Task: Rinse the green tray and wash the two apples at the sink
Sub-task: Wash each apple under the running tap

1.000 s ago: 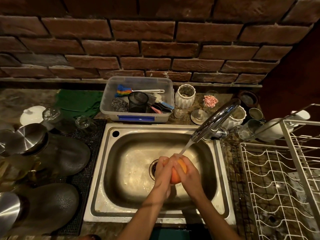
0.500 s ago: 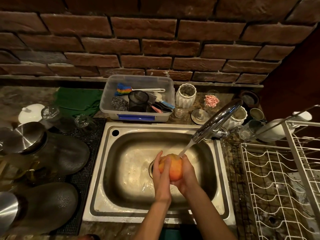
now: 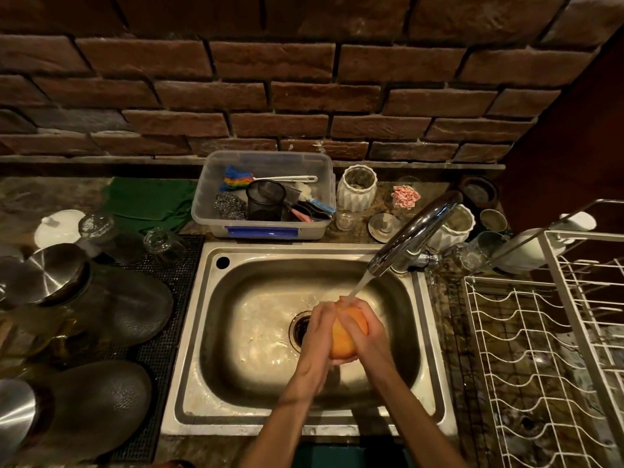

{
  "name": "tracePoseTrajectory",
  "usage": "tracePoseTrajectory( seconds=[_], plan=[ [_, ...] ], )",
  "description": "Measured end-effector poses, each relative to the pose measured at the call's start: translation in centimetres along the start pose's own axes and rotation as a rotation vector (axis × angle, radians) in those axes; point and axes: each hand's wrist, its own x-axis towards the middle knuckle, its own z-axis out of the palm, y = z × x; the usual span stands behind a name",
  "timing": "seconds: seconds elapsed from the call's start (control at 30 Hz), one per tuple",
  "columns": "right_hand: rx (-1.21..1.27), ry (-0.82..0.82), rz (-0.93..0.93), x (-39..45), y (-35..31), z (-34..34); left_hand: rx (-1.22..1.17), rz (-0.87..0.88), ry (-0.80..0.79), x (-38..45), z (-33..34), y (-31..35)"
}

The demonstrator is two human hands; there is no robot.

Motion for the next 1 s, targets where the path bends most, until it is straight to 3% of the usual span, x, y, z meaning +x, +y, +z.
tracePoseTrajectory(
  seconds=[0.13, 0.27, 0.47, 0.67, 0.77, 1.0],
  plan=[
    [0.193, 0.181, 0.088, -0.1, -0.9, 1.7, 0.155, 0.238, 0.034, -0.9, 0.0, -1.0],
    [0.415, 0.039, 0.453, 0.3, -2.0, 1.7, 0.298, 0.355, 0.044, -1.3, -0.6, -1.0],
    [0.45, -0.048, 0.258, -0.4, -1.2, 1.3, 0.176, 0.27, 0.092, -0.7, -0.5, 0.4],
    [0.191, -0.086, 0.024, -0.2, 0.1, -0.2, -0.094, 0.048, 0.104, -0.1, 0.4, 1.2],
    [0.232, -0.106, 0.025, -0.2, 0.6, -0.3, -0.03, -0.005, 0.13, 0.6, 0.3, 1.5],
    [0.411, 0.114, 0.099, -0.1, -0.4, 2.0, 0.212, 0.326, 0.1, -0.1, -0.3, 0.0]
  ],
)
